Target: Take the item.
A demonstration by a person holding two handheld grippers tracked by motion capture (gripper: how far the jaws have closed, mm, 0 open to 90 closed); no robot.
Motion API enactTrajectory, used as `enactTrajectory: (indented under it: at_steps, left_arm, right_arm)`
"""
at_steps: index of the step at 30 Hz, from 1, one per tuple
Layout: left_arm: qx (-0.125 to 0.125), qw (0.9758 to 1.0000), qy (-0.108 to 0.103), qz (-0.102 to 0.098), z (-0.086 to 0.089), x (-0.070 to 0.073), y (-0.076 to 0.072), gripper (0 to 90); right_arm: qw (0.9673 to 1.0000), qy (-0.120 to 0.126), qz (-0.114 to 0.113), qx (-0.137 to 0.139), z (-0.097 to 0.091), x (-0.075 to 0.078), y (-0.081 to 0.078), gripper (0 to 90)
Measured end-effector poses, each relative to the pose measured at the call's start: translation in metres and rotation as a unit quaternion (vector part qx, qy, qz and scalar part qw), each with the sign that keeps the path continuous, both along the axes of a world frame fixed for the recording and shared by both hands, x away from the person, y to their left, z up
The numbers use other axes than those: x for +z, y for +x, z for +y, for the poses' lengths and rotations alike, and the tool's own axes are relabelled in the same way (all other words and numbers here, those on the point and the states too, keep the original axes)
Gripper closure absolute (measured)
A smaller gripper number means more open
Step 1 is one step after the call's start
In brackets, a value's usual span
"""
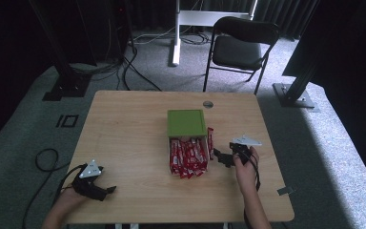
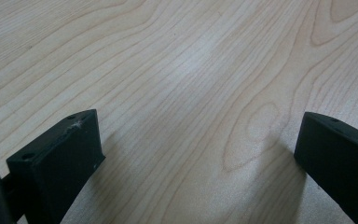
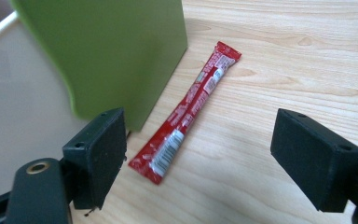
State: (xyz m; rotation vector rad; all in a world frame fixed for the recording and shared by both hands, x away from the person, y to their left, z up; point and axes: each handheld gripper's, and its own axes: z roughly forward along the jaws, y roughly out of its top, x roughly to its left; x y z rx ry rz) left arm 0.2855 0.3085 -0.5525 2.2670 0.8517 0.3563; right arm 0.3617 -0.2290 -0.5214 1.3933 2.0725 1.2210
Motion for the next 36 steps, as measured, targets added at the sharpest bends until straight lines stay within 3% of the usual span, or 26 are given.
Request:
enactTrajectory:
  at_steps: [2,8,14,20,24,26,28,36]
  left_arm:
    - [0.0,1.0,0.0,0.0,0.0,0.0,0.0,1.6]
    - [0.0,1.0,0.0,0.0,0.0,0.0,0.0,1.6]
    - [0.0,1.0,0.0,0.0,0.0,0.0,0.0,1.6]
    - [0.001,1.0,-0.001,0.001,0.0,0.0,0.0,1.6]
    - [0.001,1.0,-0.001,0.001,0.0,0.0,0.0,1.6]
    - [0.001,1.0,-0.001,0.001,0.0,0.0,0.0,1.6]
    - [0.001,1.0,-0.001,0.001,0.0,0.0,0.0,1.6]
    - [0.001,1.0,-0.001,0.001,0.0,0.0,0.0,1.6]
  right_arm:
    - [0.9999,-0.009,-0.006,0.003,-0.004,-0.001,-0.003,18.1]
    - [0.9979,-0.03,-0.018,0.055,-0.016,-0.003,-0.01,18.0]
    - [0.9974,-0.022,-0.02,0.066,-0.026,-0.008,-0.016,15.5]
    - [0.9951,-0.038,-0.027,0.087,-0.032,-0.011,-0.022,15.5]
    - [0.9952,-0.01,-0.03,0.093,-0.033,-0.014,-0.027,13.3]
    - [0.9939,-0.003,-0.031,0.106,-0.033,-0.015,-0.03,13.3]
    - [0.9922,-0.016,-0.037,0.118,-0.033,-0.016,-0.033,13.3]
    - [0.9858,-0.034,-0.039,0.16,-0.038,-0.023,-0.044,13.3]
